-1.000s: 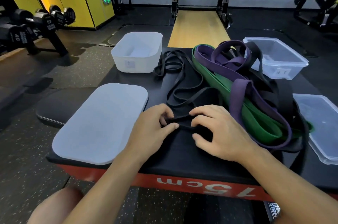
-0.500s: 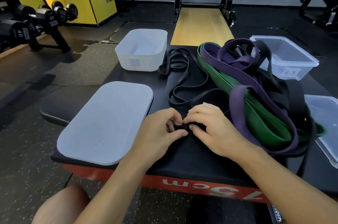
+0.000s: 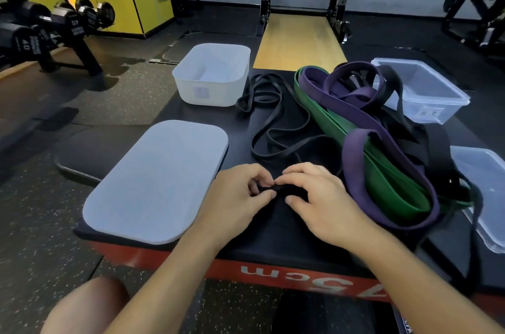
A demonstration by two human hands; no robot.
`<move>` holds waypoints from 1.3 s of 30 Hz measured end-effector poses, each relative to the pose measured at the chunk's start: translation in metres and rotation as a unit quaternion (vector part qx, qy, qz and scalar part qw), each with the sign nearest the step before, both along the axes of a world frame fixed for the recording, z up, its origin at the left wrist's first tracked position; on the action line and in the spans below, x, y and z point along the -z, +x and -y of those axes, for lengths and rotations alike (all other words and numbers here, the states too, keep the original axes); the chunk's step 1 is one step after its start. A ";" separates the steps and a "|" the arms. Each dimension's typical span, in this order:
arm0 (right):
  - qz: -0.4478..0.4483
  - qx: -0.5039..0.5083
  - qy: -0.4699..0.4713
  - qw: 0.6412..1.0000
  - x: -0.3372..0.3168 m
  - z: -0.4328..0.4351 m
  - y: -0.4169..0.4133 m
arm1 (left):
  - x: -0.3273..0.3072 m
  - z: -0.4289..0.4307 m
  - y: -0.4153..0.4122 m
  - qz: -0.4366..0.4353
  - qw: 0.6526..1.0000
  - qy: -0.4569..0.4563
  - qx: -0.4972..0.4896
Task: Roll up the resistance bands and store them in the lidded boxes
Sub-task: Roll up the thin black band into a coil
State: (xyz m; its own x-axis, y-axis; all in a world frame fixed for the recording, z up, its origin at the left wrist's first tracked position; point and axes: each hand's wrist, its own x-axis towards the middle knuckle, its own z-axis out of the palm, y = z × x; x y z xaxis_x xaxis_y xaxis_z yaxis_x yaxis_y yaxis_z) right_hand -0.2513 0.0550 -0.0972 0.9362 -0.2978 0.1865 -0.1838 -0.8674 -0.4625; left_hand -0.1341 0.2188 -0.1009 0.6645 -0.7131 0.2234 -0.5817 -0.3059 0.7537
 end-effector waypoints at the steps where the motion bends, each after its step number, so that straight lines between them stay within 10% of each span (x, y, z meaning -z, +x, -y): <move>1: 0.011 0.028 -0.005 1.000 0.002 -0.007 0.002 | 0.000 0.000 -0.001 -0.008 1.000 -0.006 -0.002; 39: 0.077 -0.146 -0.116 0.979 0.011 0.018 -0.021 | 0.001 -0.001 -0.007 0.112 0.993 0.036 0.023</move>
